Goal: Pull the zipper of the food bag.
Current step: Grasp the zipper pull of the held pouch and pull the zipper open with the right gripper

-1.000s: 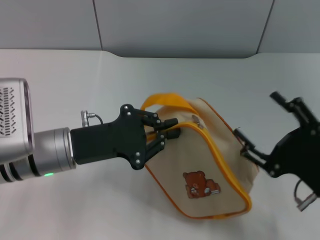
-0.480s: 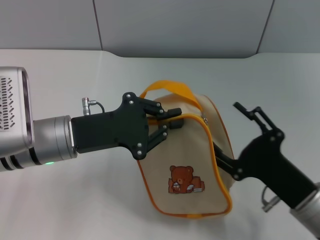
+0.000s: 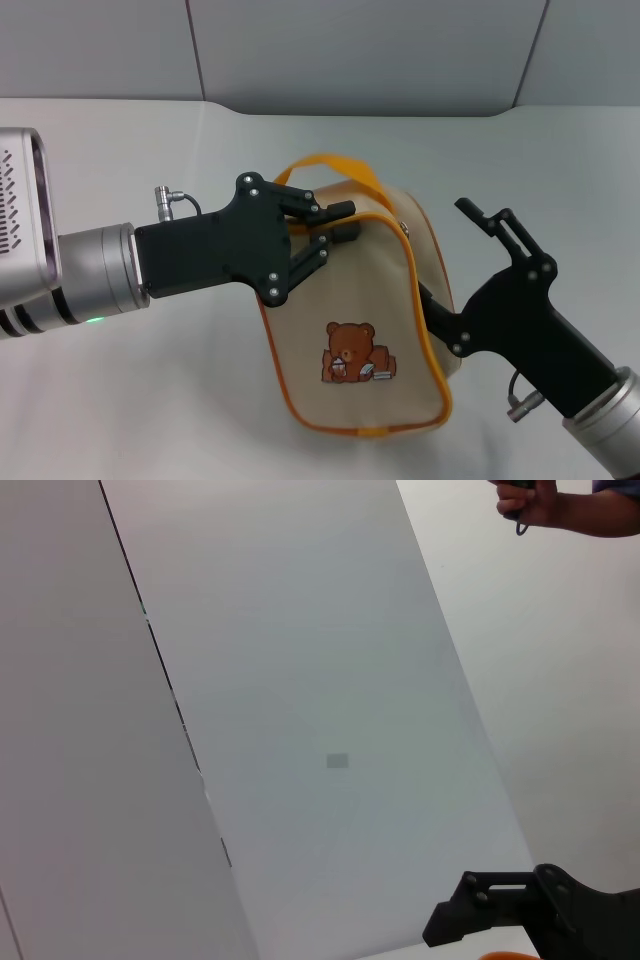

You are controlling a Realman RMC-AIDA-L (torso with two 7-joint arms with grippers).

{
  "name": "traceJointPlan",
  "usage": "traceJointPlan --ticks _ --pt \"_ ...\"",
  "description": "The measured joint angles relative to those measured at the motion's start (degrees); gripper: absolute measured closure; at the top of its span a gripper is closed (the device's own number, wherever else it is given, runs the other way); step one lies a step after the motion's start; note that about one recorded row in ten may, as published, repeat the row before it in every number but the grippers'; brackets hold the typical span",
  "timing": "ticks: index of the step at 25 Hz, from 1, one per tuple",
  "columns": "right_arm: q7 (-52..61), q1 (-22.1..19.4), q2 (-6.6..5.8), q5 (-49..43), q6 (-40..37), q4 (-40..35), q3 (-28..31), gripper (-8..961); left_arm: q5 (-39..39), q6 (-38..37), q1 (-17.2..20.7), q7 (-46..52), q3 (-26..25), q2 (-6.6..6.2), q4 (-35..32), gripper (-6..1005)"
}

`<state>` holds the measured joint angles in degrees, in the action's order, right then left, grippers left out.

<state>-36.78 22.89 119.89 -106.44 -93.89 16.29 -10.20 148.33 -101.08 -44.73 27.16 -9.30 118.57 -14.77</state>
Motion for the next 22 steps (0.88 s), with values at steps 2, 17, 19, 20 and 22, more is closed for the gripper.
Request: traceJointPlan --ticks 2,17,19,20,22 --pt "0.1 -0.1 0.0 0.0 -0.1 0.3 0.3 165 0.0 0.0 0.0 0.0 0.0 0.0 0.0 905" --pt "1.9 0.5 0.0 0.0 0.1 1.6 1.2 298 -0.1 0.0 0.0 0.0 0.1 0.08 0.1 911" --pt "2.2 0.5 0.0 0.0 0.1 1.6 1.2 334 -0.1 0.1 0.0 0.0 0.1 0.09 0.1 911" --pt "2.3 0.6 0.0 0.0 0.1 1.6 1.2 351 -0.1 0.1 0.0 0.0 0.1 0.09 0.2 911" --pt "2.4 0.6 0.0 0.0 0.0 1.6 1.3 386 -0.1 0.2 0.0 0.0 0.1 0.09 0.2 911"
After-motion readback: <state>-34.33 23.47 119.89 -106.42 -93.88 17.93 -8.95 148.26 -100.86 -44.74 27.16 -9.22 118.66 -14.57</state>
